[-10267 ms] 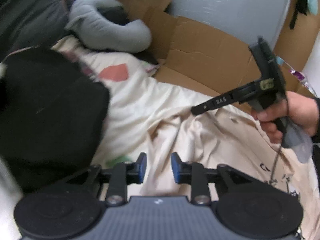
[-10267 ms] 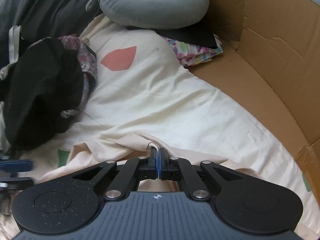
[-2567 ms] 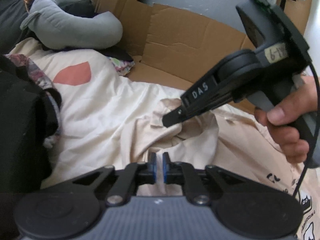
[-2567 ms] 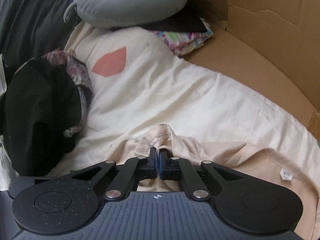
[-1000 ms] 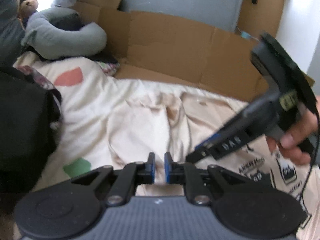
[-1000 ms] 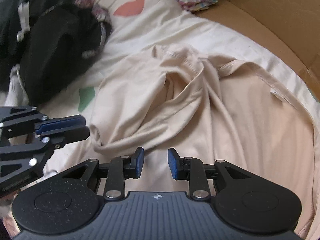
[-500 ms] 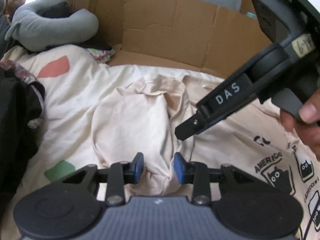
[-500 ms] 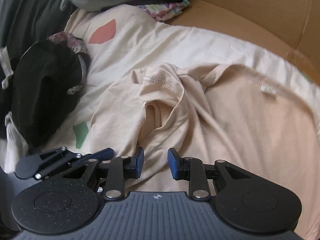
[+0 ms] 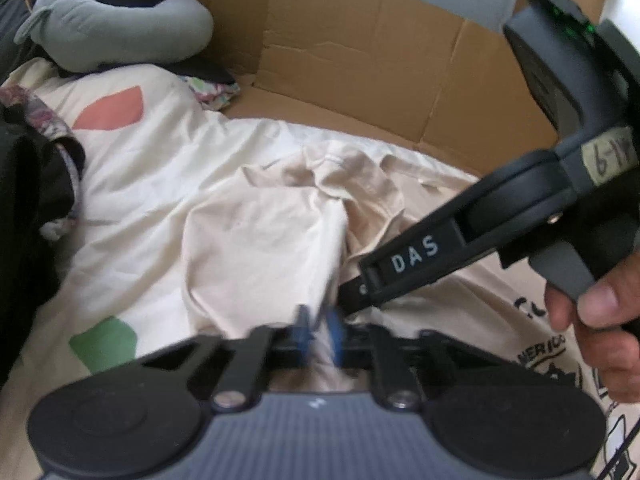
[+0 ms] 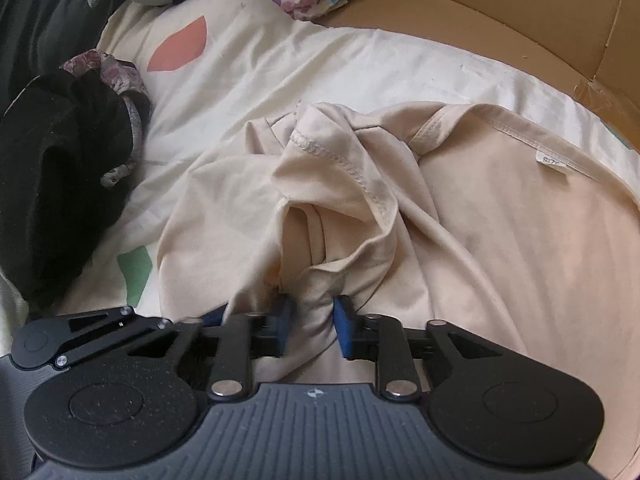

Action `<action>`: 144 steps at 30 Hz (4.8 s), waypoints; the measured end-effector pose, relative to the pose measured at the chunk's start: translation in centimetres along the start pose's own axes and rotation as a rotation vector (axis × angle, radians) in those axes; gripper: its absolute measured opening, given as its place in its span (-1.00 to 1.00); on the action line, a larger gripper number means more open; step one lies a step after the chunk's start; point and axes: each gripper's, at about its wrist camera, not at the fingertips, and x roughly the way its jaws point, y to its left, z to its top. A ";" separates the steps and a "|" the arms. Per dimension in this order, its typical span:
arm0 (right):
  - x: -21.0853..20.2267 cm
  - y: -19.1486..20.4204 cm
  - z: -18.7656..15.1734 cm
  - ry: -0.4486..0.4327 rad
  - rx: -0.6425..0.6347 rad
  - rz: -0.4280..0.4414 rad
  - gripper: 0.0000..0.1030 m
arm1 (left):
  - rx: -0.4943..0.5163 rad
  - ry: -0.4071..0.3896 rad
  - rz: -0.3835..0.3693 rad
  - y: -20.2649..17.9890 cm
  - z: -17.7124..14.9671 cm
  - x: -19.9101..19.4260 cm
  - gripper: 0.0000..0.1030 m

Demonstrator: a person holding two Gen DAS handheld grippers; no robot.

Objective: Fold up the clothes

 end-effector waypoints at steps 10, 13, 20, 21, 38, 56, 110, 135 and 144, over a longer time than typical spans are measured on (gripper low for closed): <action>-4.3 -1.7 -0.5 -0.089 0.082 0.126 -0.97 | -0.151 -0.106 -0.057 2.6 1.8 -4.5 -0.97; -5.4 -1.9 -1.1 -0.116 0.120 0.152 -0.97 | -0.181 -0.127 -0.066 3.5 2.1 -5.8 -0.97; -7.2 -1.4 -2.0 -0.194 0.151 0.257 -0.97 | -0.238 -0.162 -0.013 6.0 1.8 -7.5 -0.97; -7.4 -1.1 -1.9 -0.204 0.148 0.272 -0.97 | -0.253 -0.168 0.002 6.4 1.7 -7.7 -0.97; -2.5 8.0 0.6 -0.157 0.029 0.449 -0.96 | -0.305 -0.248 0.265 9.3 0.4 -10.9 -0.99; -4.6 4.4 1.9 -0.133 -0.123 0.288 -0.46 | -0.256 -0.157 0.087 7.4 1.8 -6.3 -0.18; 1.6 -2.4 10.8 -0.151 -0.349 -0.219 -0.84 | -0.165 -0.164 0.391 11.1 4.5 2.6 -0.87; 4.3 6.0 6.9 -0.188 -0.435 -0.008 -0.56 | -0.403 -0.248 0.295 11.8 2.3 -9.1 -0.19; 5.5 5.9 8.8 -0.176 -0.401 -0.030 -0.54 | -0.276 -0.174 0.244 9.5 -0.8 -6.3 -0.41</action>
